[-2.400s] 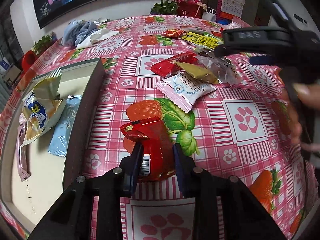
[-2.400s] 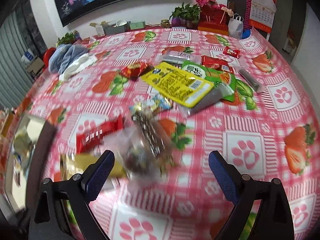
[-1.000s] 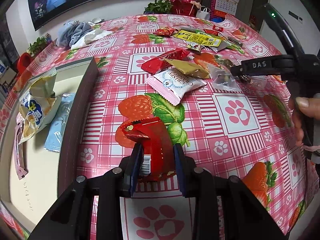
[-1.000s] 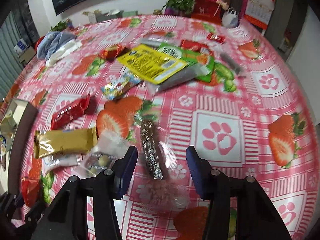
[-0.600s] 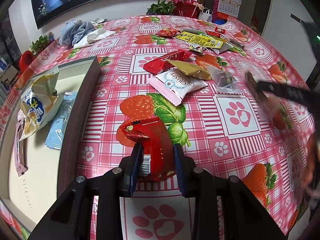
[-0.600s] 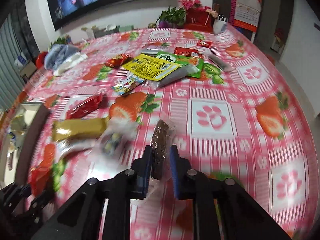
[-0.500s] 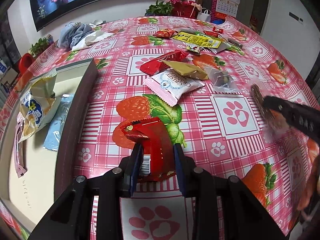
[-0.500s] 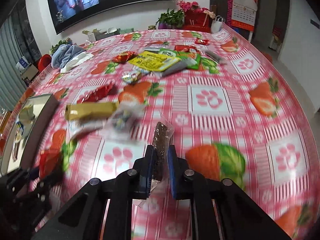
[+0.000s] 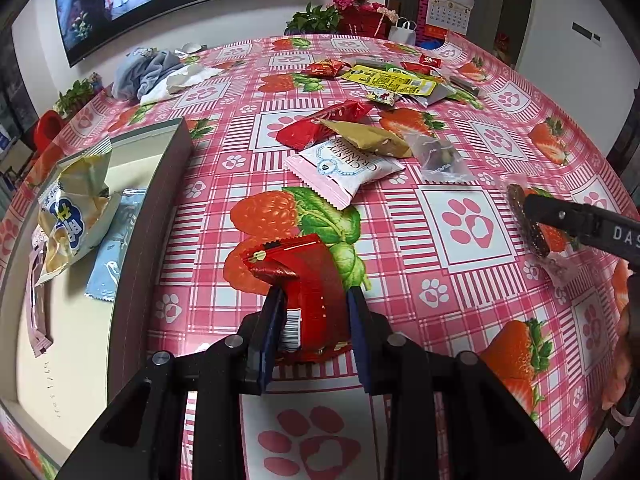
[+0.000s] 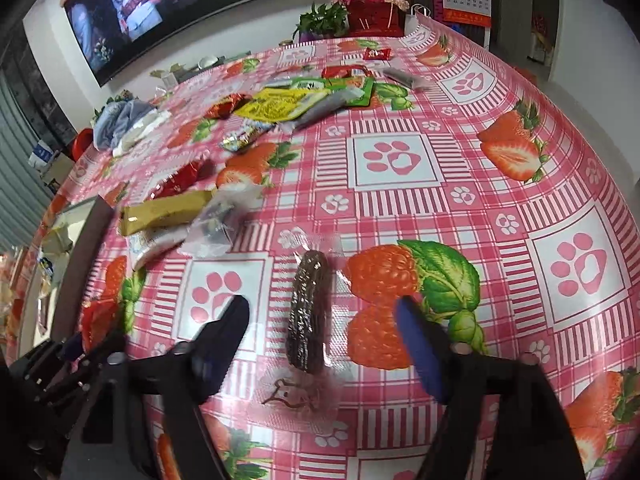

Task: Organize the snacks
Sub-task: 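Lift the red packet with left tool while right tool lifts jerky pack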

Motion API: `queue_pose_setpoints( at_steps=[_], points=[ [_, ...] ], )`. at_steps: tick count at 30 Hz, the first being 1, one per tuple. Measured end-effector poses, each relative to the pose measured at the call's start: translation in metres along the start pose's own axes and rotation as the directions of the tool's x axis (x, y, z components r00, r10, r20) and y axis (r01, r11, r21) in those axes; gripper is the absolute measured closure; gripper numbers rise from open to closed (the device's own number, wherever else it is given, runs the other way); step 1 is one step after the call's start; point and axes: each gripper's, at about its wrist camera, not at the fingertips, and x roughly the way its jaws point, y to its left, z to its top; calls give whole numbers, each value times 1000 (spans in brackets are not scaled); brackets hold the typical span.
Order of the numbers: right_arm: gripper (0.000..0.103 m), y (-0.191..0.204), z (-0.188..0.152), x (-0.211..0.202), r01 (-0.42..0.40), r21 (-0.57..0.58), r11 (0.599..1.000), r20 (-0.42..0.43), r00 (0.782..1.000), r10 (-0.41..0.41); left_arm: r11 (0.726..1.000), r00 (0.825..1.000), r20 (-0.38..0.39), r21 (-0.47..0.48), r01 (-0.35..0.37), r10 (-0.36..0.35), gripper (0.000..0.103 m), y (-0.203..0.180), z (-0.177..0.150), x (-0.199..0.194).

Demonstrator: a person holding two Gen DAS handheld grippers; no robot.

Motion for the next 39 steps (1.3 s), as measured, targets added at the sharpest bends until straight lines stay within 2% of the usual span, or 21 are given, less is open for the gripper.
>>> queue_pose_setpoints(
  at_steps=[3, 4, 5, 6, 7, 8, 10, 11, 14, 18, 21, 23, 26, 29, 30, 34, 35, 37, 39],
  points=[
    [28, 11, 2, 2, 38, -45, 998, 14, 999, -38, 1000, 1000, 3, 4, -7, 7, 68, -1, 0, 1],
    [34, 17, 2, 7, 64, -75, 995, -1, 998, -64, 1000, 1000, 3, 5, -7, 7, 68, -1, 1, 1],
    [50, 19, 2, 13, 72, -95, 993, -21, 997, -74, 1000, 1000, 3, 4, -5, 5, 68, -1, 1, 1],
    [52, 24, 0, 22, 93, -124, 988, -56, 993, -100, 1000, 1000, 2, 3, -5, 5, 68, -1, 1, 1],
    [53, 30, -1, 22, 125, -157, 980, -32, 991, -132, 1000, 1000, 2, 3, -4, 4, 68, -1, 1, 1],
    [59, 33, -2, 21, 131, -165, 978, -27, 990, -137, 1000, 1000, 1, 3, -3, 3, 68, -2, 1, 1],
    [64, 28, -1, 16, 100, -116, 988, -32, 994, -105, 1000, 1000, -3, -4, -5, 5, 68, -2, 1, 1],
    [69, 24, -2, 10, 87, -89, 992, -22, 996, -90, 1000, 1000, -4, -8, 1, -1, 68, -2, 0, 0],
    [69, 20, -16, -7, 50, -51, 997, 10, 999, -50, 1000, 1000, 7, -4, 6, -6, 68, -3, -4, -2],
    [69, 27, -41, -10, 41, -69, 997, 12, 999, -40, 1000, 1000, 23, 24, 8, -9, 69, -12, -8, -4],
    [68, 36, -48, -9, 80, -103, 991, 44, 996, -75, 998, 999, 46, 59, -22, 19, 69, -18, -13, -6],
    [61, 38, -48, -5, 88, -125, 988, 41, 996, -83, 998, 999, 44, 54, -9, 7, 69, -17, -13, -6],
    [60, 51, -53, -2, 149, -199, 968, 69, 988, -138, 999, 999, 45, 46, -1, -1, 69, -15, -13, -6],
    [63, 42, -52, -4, 113, -154, 982, 54, 993, -106, 999, 999, 39, 46, 7, -9, 69, -16, -14, -10],
    [71, 40, -51, -7, 111, -139, 984, 55, 993, -104, 999, 999, 45, 46, 15, -17, 69, -17, -15, -12],
    [70, 41, -60, -14, 102, -138, 985, 55, 994, -95, 997, 999, 53, 74, -4, 0, 69, -21, -18, -10],
    [70, 43, -60, -14, 109, -146, 983, 67, 993, -100, 997, 998, 56, 75, -4, 0, 69, -22, -18, -11],
    [60, 44, -60, -11, 107, -149, 983, 59, 993, -99, 997, 998, 58, 72, 4, -9, 69, -21, -19, -11],
    [60, 52, -61, -8, 137, -200, 970, 64, 990, -127, 998, 998, 57, 62, 20, -24, 69, -18, -19, -10]
  ],
)
